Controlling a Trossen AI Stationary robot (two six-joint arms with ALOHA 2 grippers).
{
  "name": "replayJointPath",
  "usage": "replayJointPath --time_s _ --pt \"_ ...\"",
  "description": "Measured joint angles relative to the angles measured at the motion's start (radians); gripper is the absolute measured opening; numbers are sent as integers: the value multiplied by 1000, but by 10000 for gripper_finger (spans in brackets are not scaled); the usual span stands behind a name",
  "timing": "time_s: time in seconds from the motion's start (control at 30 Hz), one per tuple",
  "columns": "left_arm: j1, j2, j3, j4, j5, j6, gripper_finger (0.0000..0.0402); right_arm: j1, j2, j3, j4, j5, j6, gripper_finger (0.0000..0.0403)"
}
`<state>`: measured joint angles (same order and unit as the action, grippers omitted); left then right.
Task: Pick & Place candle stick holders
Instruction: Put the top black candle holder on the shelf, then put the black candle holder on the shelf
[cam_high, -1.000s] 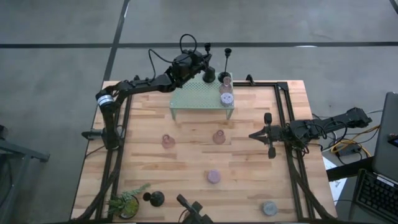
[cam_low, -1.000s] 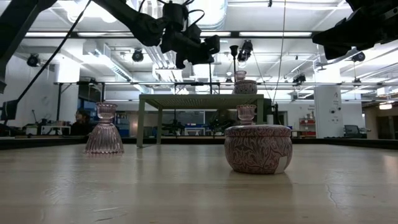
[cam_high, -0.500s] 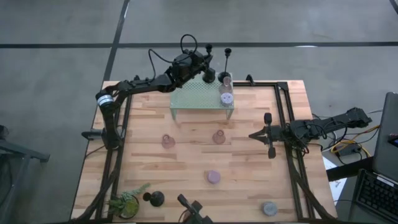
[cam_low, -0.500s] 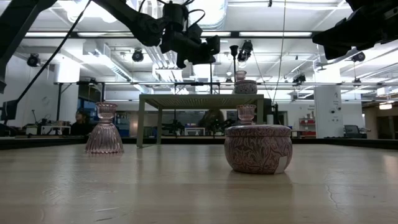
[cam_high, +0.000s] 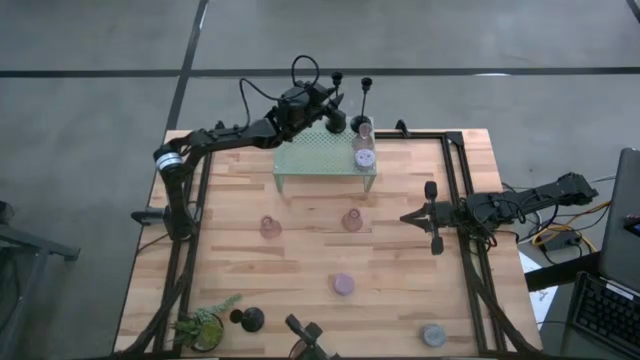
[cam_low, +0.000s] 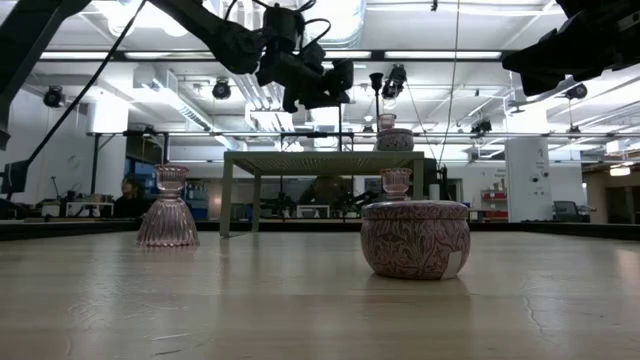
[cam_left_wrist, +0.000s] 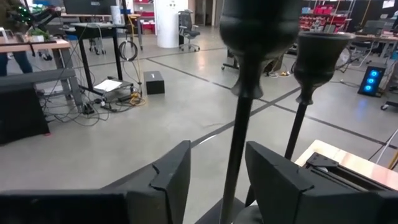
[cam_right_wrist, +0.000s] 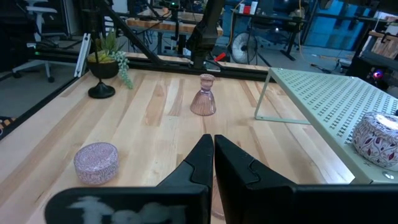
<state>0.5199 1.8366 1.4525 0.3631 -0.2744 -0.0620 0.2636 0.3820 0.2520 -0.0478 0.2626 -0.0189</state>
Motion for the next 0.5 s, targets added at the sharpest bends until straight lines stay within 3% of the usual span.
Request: replayJointPath --time_s 0.5 --pt "-5 -8 0 -73 0 5 165 0 0 0 0 0 0 8"
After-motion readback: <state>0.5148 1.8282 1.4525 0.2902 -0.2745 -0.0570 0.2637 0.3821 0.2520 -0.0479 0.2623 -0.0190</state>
